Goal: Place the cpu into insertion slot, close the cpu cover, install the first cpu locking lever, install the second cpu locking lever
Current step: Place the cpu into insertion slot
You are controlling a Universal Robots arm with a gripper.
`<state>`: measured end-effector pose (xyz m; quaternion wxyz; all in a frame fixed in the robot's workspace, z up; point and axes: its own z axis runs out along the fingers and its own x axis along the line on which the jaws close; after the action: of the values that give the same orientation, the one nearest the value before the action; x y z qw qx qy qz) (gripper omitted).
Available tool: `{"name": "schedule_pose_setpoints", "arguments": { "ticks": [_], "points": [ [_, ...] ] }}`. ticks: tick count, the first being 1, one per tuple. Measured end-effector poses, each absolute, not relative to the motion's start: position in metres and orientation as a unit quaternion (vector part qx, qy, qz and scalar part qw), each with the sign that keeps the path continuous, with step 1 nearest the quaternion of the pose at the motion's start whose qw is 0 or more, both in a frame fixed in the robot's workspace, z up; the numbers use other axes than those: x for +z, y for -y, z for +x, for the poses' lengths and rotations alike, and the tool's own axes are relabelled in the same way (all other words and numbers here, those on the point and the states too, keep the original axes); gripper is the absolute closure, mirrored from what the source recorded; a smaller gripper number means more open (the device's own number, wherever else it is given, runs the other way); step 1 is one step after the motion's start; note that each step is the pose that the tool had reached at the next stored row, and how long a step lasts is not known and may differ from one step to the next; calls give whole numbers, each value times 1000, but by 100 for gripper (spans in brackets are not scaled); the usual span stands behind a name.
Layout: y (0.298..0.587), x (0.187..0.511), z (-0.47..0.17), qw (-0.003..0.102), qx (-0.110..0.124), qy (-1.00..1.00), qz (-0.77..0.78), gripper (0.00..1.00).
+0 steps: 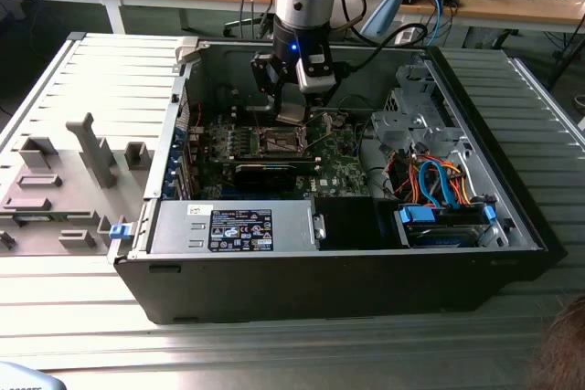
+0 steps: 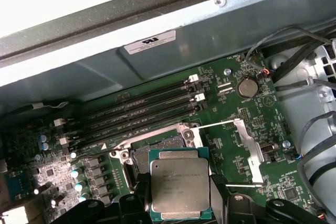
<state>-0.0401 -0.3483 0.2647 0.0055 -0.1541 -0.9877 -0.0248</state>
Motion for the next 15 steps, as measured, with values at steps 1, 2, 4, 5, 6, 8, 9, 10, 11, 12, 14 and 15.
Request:
{"name": "schedule_pose_setpoints", "arguments": {
  "ticks": [1,2,4,5,6,8,9,10,11,12,14,15],
  "points": [
    [348,265,-40,5,-25,988,-155,45],
    [348,265,-40,5,-25,988,-156,45],
    [348,265,-40,5,-25,987,-157,45],
    [348,265,-40,5,-25,987,-158,45],
    [348,265,-40,5,-25,987,-158,45],
    [348,264,-40,5,-25,987,-159,45],
    [348,264,-40,5,-25,987,-160,45],
    [348,264,-40,5,-25,987,-161,45],
    [348,264,-40,5,-25,987,-162,45],
    [348,264,-40,5,-25,986,-162,45],
    [348,264,-40,5,-25,986,-165,45],
    [348,264,-40,5,-25,986,-166,45]
  ]
}}
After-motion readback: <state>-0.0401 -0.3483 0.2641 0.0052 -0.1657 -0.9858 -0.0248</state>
